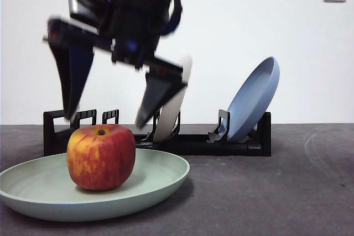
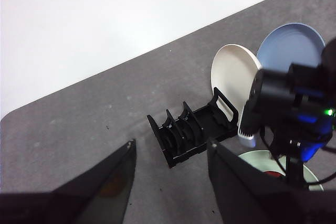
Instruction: Take the green plate from the plate rack,put the plate on the table,take the apple from the table,put the apple in the plate
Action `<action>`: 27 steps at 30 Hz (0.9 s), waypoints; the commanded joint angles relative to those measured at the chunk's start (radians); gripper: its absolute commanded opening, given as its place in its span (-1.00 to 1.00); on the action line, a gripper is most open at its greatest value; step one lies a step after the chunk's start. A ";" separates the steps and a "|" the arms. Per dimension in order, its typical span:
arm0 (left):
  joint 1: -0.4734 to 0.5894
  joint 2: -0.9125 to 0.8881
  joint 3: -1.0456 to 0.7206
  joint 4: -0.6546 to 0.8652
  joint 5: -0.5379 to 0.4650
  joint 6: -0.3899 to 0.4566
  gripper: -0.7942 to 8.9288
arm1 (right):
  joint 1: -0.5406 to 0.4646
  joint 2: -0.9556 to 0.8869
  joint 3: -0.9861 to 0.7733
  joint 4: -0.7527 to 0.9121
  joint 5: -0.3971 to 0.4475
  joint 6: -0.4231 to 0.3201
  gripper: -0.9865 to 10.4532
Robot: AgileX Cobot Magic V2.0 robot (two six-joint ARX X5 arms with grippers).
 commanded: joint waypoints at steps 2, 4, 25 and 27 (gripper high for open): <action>-0.001 -0.002 -0.001 0.002 -0.002 -0.011 -0.37 | 0.003 0.008 0.087 -0.119 0.010 -0.048 0.05; -0.001 -0.002 -0.001 0.003 -0.002 -0.011 -0.37 | 0.003 -0.006 0.126 -0.185 0.012 -0.069 0.05; -0.001 -0.002 -0.001 0.003 0.022 -0.019 -0.37 | -0.005 -0.546 0.184 -0.397 0.146 -0.056 0.05; -0.001 -0.001 -0.002 0.003 0.040 -0.034 -0.37 | -0.005 -0.605 0.181 -0.398 0.146 -0.040 0.05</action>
